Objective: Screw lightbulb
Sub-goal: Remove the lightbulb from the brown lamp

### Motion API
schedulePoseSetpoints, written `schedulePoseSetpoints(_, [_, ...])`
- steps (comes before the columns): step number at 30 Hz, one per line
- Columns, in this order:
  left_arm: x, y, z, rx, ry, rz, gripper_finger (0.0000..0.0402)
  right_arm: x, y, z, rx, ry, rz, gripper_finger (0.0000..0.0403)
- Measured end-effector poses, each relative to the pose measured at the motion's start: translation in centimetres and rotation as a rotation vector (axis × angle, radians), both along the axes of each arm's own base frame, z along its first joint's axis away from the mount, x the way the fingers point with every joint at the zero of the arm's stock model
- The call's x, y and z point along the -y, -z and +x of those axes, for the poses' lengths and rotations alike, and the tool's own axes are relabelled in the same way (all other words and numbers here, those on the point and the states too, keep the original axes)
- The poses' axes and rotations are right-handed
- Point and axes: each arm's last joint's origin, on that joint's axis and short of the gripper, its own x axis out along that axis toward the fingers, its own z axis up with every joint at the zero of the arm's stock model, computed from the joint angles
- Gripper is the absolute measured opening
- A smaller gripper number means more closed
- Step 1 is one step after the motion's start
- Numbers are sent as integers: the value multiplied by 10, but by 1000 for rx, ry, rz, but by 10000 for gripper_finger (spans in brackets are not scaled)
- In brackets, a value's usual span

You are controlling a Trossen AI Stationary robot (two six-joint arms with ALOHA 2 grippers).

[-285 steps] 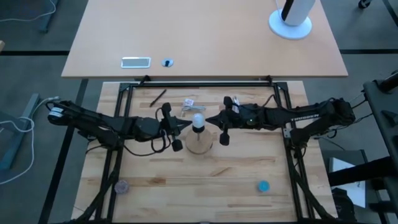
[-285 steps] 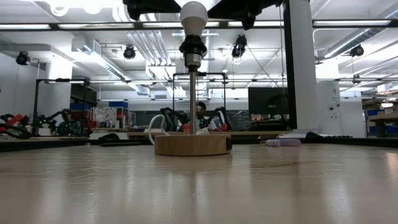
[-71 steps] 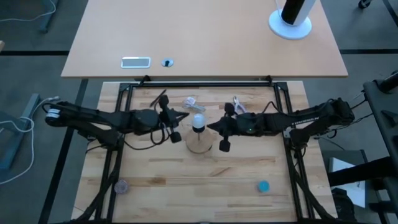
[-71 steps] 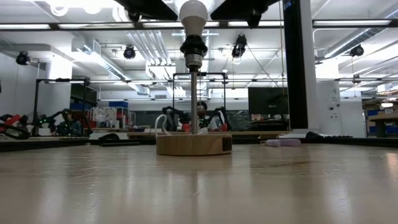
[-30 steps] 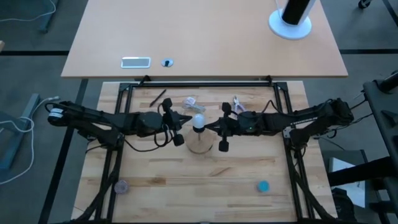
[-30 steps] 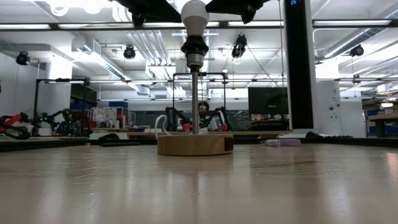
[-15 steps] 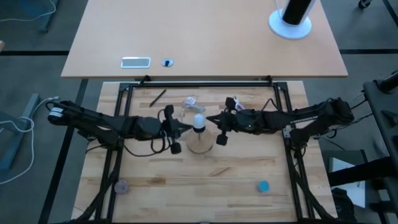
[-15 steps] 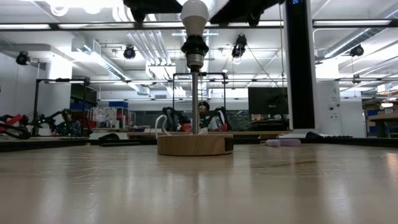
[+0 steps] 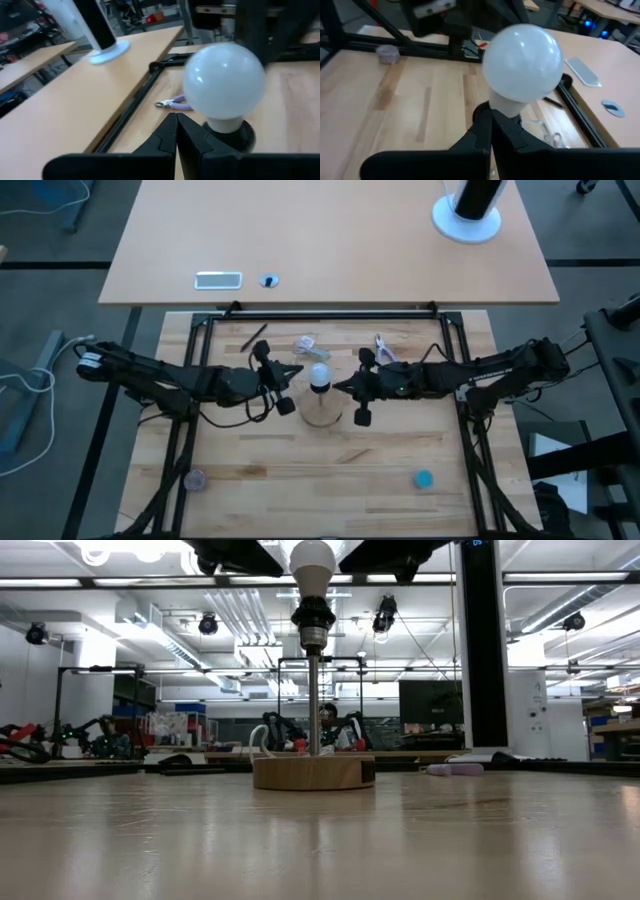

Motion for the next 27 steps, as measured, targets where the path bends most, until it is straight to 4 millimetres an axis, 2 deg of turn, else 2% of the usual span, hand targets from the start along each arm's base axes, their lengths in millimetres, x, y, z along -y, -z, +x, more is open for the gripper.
schedulePoseSetpoints(18, [2, 10, 13, 9, 15, -36, 0, -1, -6, 3, 68, -44, -38, 0])
schedulePoseSetpoints(27, [2, 11, 14, 11, 15, -36, 0, -1, -7, 3, 70, -49, -27, 0])
